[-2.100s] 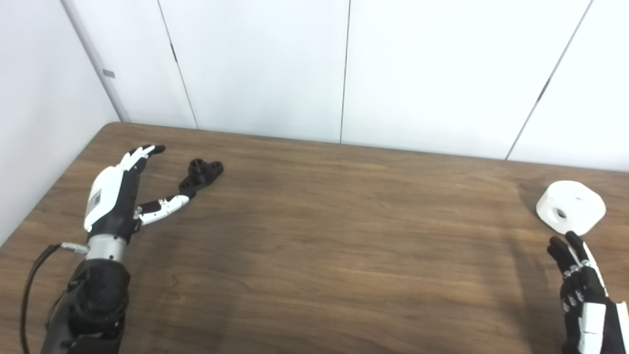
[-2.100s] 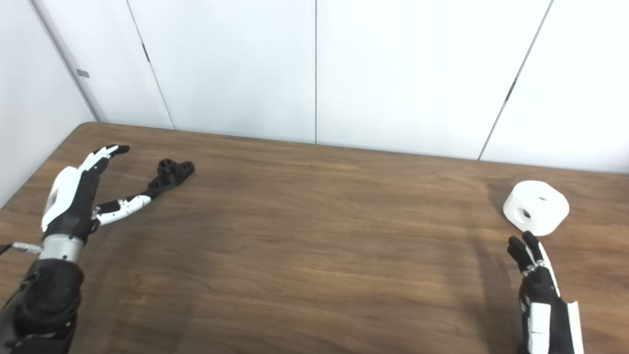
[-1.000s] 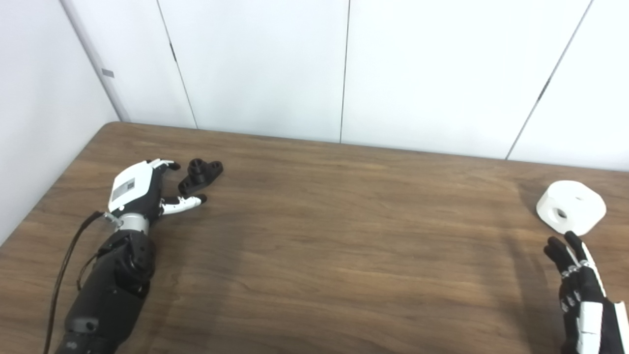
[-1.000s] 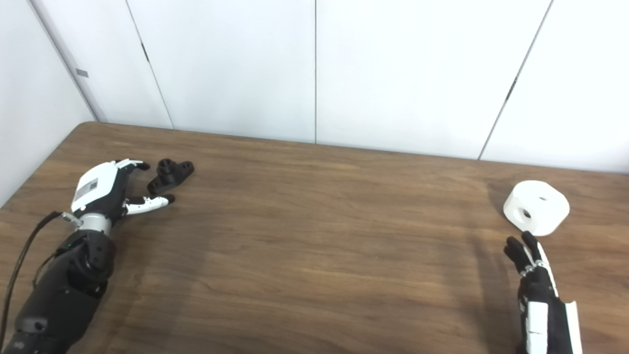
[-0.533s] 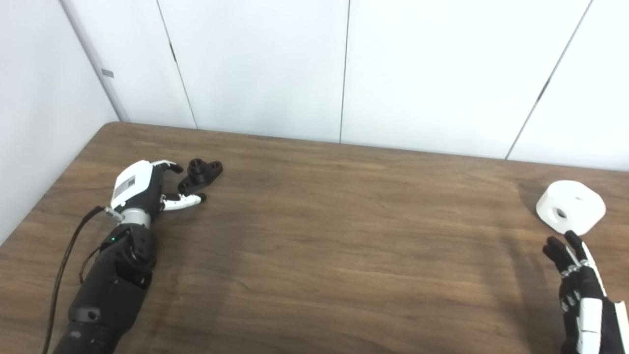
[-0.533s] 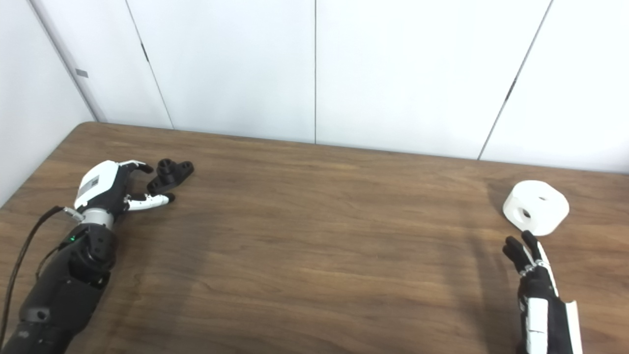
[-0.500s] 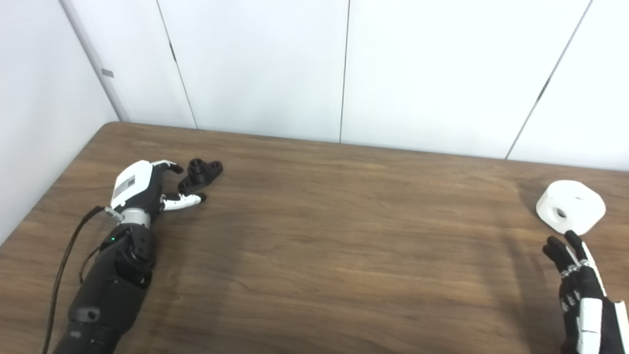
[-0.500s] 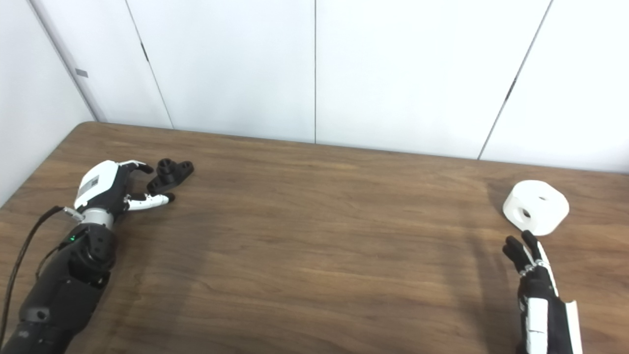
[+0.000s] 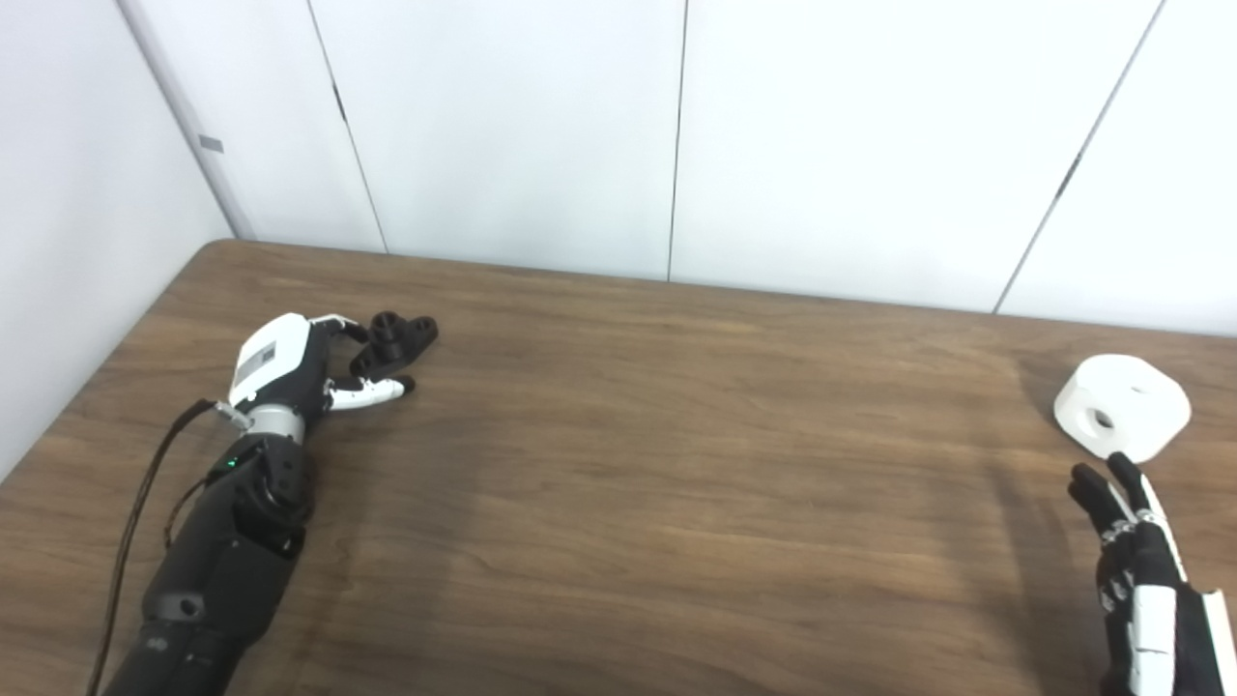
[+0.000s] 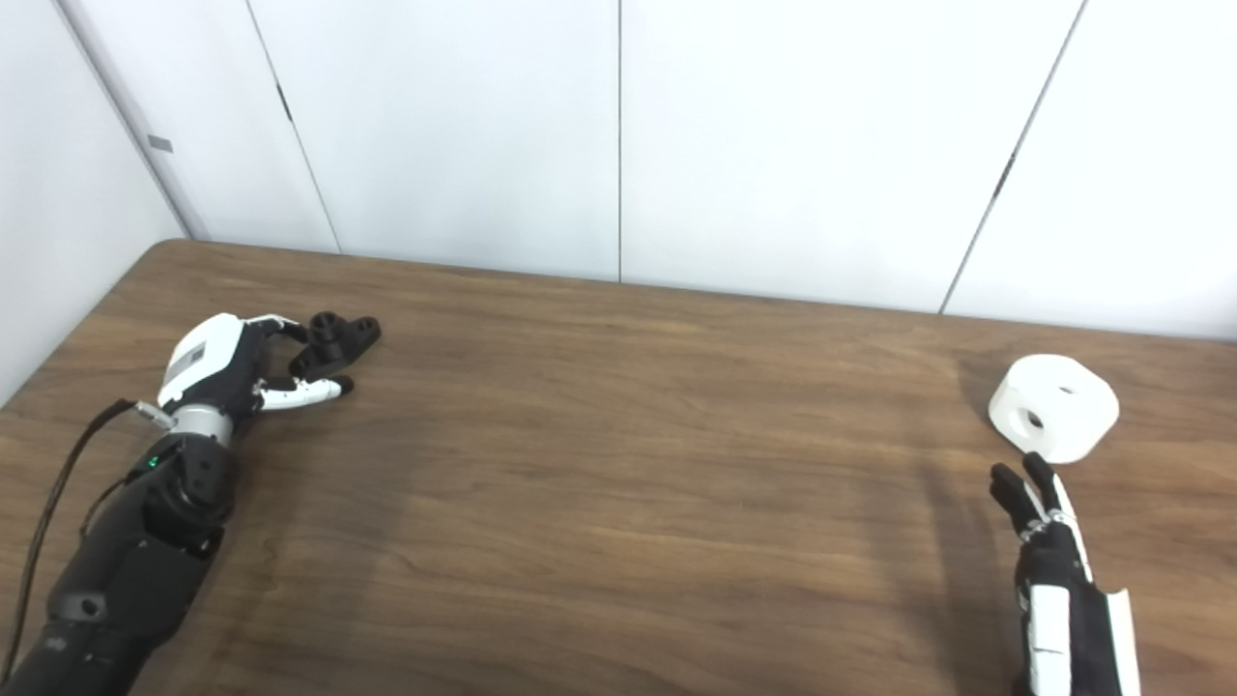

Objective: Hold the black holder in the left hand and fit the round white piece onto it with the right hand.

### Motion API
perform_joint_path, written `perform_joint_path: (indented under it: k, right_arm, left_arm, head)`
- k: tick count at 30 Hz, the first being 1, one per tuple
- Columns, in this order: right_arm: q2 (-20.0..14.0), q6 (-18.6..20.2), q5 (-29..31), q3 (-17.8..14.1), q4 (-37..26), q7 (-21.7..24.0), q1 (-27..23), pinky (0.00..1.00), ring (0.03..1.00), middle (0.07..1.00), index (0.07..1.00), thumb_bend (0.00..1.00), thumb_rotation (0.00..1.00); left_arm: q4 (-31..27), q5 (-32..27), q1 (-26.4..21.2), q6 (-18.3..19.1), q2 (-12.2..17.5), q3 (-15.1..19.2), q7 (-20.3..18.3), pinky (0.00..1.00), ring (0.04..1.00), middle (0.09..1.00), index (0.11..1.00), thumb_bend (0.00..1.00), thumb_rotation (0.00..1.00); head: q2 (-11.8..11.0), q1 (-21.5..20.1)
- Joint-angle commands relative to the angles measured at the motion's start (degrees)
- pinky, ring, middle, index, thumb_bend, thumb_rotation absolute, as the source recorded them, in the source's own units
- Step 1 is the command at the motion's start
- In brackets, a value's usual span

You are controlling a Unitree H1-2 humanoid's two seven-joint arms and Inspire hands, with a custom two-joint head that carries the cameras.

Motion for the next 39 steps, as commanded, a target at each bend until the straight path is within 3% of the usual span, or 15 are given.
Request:
perform_joint_path:
  k: [1,18,39]
  right_arm:
    - [1.1,-0.1,-0.7,0.6,3.7,-0.2,6.0,1.0,0.92,0.891,0.953,0.53,1.0]
    - [1.9,0.7,-0.1,0.8,2.2,-0.2,6.8,1.0,0.921,0.894,0.956,0.5,1.0]
    - [1.3,1.8,1.1,0.7,1.1,0.4,7.2,1.0,0.918,0.894,0.958,0.48,1.0]
  left_arm:
    - [0.0,0.1,-3.2,-1.9,2.0,0.1,1.5,1.0,0.947,0.872,0.716,0.79,0.32]
    - [2.9,-0.3,-5.1,-1.9,1.6,-0.3,2.0,1.0,0.94,0.856,0.705,0.77,0.29]
    - [1.8,0.2,-3.7,-0.6,2.6,-0.7,1.9,1.0,0.928,0.841,0.637,0.76,0.23]
  head:
    - [0.1,0.0]
    - [0.7,-0.3]
    - [1.4,0.1]
